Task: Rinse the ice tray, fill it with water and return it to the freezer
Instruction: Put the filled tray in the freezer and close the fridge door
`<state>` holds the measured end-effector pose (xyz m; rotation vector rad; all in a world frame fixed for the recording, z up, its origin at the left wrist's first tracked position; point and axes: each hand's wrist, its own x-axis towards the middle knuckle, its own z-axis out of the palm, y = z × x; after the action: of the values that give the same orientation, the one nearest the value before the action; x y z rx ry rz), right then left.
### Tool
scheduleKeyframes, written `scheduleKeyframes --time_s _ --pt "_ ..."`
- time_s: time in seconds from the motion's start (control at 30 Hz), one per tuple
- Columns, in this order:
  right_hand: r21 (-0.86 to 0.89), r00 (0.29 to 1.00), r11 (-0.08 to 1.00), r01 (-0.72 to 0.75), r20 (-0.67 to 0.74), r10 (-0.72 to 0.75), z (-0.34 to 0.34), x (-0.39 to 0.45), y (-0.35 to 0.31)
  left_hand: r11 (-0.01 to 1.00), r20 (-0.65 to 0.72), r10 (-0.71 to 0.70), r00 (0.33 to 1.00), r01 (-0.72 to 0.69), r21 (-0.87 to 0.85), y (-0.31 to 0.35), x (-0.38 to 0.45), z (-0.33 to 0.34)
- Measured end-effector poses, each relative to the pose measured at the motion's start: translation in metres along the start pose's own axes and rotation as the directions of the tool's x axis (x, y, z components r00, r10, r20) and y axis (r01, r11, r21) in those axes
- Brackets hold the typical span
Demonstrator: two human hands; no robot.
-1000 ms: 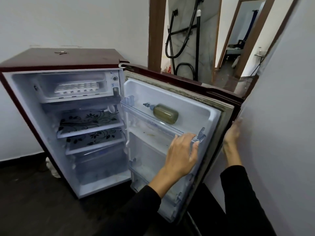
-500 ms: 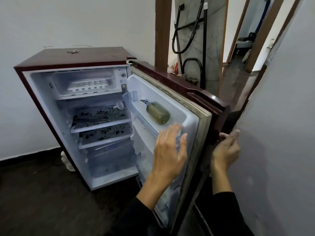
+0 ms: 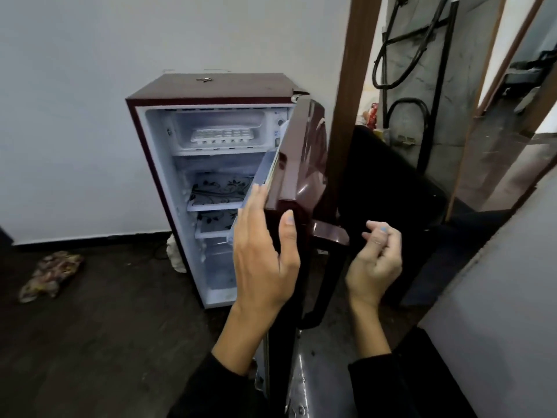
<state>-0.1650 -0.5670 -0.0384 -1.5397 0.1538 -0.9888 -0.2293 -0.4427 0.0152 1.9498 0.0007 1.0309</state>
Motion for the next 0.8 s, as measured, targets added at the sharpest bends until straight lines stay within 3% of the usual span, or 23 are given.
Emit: scheduleKeyframes --time_s 0.13,0.27,0.43,0.8 --pt "0.017 0.975 1.0 0.004 0.223 -0.008 0.042 -0.033 -0.01 0.994 -0.116 -0.021 0.993 0.033 0.102 -0.027 0.015 -0.026" --pt "0.05 0.936 0.999 -0.005 0.352 -0.013 0.075 -0.07 -0.023 0.987 -0.218 0.017 0.976 0.019 0.16 -0.049 0.029 -0.052" --pt "0.112 0.912 0.993 -0.029 0.411 -0.019 0.121 -0.104 -0.033 0.963 -0.266 0.113 0.957 -0.039 0.268 -0.083 0.059 -0.078" --pt "0.122 0.887 0.992 -0.027 0.46 -0.033 0.239 -0.157 -0.037 0.932 -0.223 0.189 0.956 -0.103 0.348 -0.181 0.141 -0.121"
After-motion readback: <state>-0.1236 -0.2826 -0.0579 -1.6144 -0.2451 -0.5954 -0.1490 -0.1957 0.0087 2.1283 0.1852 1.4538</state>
